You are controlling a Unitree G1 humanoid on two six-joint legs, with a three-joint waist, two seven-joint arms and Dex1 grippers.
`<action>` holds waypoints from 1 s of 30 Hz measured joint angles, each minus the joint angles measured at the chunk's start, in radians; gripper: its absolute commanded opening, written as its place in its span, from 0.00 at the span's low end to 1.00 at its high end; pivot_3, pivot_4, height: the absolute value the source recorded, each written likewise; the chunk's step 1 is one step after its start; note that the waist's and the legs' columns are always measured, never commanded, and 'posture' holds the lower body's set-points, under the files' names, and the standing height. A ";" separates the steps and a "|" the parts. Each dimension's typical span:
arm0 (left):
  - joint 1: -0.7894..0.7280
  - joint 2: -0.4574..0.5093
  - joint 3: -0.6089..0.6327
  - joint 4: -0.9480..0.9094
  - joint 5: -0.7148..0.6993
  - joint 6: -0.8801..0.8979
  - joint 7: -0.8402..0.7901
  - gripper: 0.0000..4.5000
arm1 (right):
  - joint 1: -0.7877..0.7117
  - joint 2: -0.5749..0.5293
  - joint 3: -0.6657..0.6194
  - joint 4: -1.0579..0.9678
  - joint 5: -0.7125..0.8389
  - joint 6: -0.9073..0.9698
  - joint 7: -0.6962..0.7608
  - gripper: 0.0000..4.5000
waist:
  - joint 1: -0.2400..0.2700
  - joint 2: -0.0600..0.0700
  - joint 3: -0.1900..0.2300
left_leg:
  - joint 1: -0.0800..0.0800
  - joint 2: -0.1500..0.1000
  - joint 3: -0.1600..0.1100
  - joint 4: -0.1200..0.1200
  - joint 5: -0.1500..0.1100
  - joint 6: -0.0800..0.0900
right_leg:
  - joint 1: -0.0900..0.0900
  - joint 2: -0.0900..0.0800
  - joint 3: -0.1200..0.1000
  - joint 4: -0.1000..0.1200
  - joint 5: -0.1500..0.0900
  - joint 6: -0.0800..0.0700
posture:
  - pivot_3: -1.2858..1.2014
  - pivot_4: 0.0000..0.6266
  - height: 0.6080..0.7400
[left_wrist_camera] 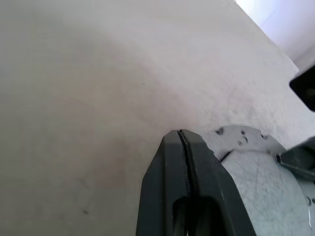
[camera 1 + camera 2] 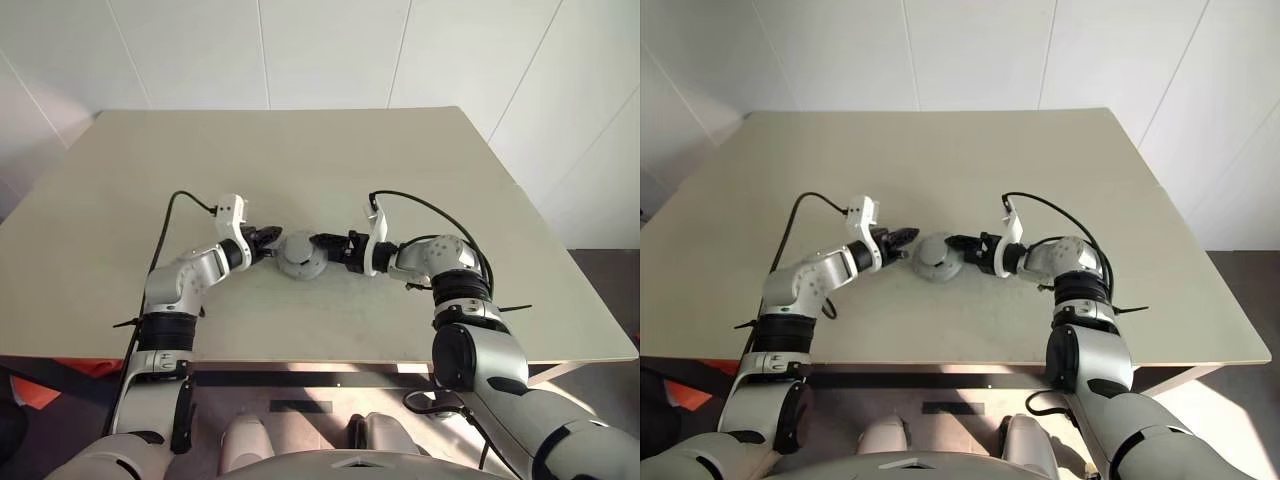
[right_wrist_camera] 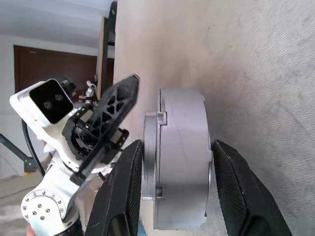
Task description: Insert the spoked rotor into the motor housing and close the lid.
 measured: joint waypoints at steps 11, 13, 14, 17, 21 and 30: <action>0.027 0.026 0.182 -0.014 -0.119 -0.023 0.075 0.00 | -0.044 0.000 -0.094 0.108 0.033 -0.038 -0.072 0.45 | 0.030 0.000 0.000 | -0.011 0.000 0.000 0.003 0.000 0.000 | -0.008 0.000 -0.003 0.001 0.000 0.000 | 0.52 0.00 1.00; 0.043 0.021 0.177 -0.020 -0.126 -0.021 0.078 0.00 | -0.048 0.000 -0.101 0.117 0.038 -0.044 -0.082 0.45 | 0.038 0.000 0.000 | -0.012 0.001 0.000 0.004 0.000 0.000 | -0.009 0.000 -0.003 0.001 0.000 0.000 | 0.52 0.00 1.00; 0.047 0.019 0.174 -0.020 -0.127 -0.020 0.080 0.00 | -0.049 0.000 -0.102 0.119 0.040 -0.046 -0.086 0.45 | 0.042 0.000 0.000 | -0.012 0.001 0.000 0.004 0.000 0.000 | -0.009 0.000 -0.003 0.001 0.000 0.000 | 0.52 0.00 1.00; 0.057 0.013 0.162 -0.029 -0.132 -0.012 0.084 0.00 | -0.062 0.007 -0.122 0.132 0.053 -0.056 -0.102 0.45 | 0.046 0.000 0.000 | -0.013 0.002 0.000 0.007 0.000 0.001 | -0.009 0.000 -0.004 0.003 0.000 0.000 | 0.52 0.00 1.00; 0.063 0.005 0.158 -0.049 -0.160 0.012 0.084 0.00 | -0.085 0.013 -0.164 0.162 0.078 -0.073 -0.141 0.45 | 0.047 0.000 0.000 | -0.013 0.002 0.000 0.009 0.000 0.001 | -0.008 0.000 -0.004 0.004 0.000 0.000 | 0.52 0.00 1.00; 0.090 0.004 0.128 -0.066 -0.182 0.037 0.084 0.00 | -0.102 0.010 -0.158 0.171 0.085 -0.106 -0.169 0.45 | 0.048 0.000 0.000 | -0.014 0.002 -0.001 0.009 0.000 0.001 | -0.009 0.000 -0.004 0.004 0.000 0.000 | 0.52 0.00 1.00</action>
